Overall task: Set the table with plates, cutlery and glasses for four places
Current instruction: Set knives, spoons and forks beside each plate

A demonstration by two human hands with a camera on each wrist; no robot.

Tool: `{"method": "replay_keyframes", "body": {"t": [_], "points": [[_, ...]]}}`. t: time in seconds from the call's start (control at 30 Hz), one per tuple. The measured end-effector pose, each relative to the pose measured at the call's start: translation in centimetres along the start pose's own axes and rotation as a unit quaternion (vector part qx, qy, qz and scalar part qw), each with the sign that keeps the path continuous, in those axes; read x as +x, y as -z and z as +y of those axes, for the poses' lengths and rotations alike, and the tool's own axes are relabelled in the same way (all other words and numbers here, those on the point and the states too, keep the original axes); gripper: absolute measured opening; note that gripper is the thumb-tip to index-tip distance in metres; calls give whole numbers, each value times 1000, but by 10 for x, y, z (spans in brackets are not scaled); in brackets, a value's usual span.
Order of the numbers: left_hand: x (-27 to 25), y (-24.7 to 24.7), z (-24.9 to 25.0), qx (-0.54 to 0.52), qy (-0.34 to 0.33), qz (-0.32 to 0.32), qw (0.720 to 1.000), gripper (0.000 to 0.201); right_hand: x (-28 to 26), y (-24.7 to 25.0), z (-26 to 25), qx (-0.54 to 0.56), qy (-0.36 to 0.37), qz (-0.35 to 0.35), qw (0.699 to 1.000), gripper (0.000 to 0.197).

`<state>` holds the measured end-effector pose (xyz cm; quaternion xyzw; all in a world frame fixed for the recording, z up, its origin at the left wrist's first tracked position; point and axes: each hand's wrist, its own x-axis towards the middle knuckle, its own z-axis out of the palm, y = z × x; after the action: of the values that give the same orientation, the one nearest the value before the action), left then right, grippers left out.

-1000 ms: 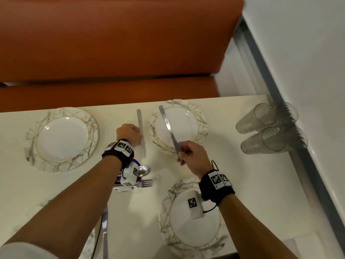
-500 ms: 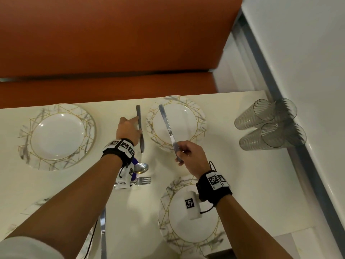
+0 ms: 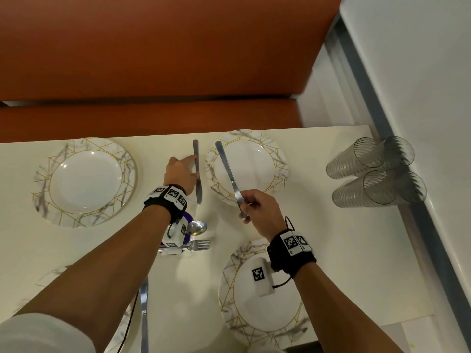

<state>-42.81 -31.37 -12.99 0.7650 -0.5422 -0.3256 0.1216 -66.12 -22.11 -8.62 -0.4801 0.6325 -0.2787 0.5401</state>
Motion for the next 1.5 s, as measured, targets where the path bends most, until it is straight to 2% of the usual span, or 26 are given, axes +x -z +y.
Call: {"method": "replay_keyframes", "body": {"t": [0.2, 0.43, 0.6, 0.73, 0.93, 1.1, 1.17, 1.23, 1.33, 1.5], "points": [[-3, -1, -5, -2, -21, 7, 1000, 56, 1, -5, -1, 2, 6, -6, 1000, 22], [-3, -2, -2, -4, -8, 6, 1000, 50, 2, -4, 0, 0, 9, -11, 1000, 22], [-13, 9, -9, -32, -58, 19, 998, 46, 4, -8, -2, -8, 8, -17, 1000, 17], [-36, 32, -14, -132, -50, 2, 990, 24, 11, -33, -17, -38, 28, -25, 999, 13], [-80, 69, -25, -275, -40, 3, 961, 17, 12, -105, -43, -29, 51, -49, 997, 20], [-100, 105, -74, -326, -15, 27, 945, 23, -15, -170, -63, -23, 90, -46, 995, 17], [-106, 126, -101, -350, -8, 26, 936, 22, -29, -197, -74, -10, 95, -57, 994, 10], [-111, 148, -128, -358, -7, 24, 933, 21, -43, -225, -83, -6, 82, -64, 995, 14], [-111, 187, -169, -346, -3, 39, 937, 21, -60, -266, -90, -14, 47, -79, 996, 26], [-80, 241, -247, -283, 41, 57, 956, 24, -78, -315, -86, -10, 35, -68, 997, 27]]}}
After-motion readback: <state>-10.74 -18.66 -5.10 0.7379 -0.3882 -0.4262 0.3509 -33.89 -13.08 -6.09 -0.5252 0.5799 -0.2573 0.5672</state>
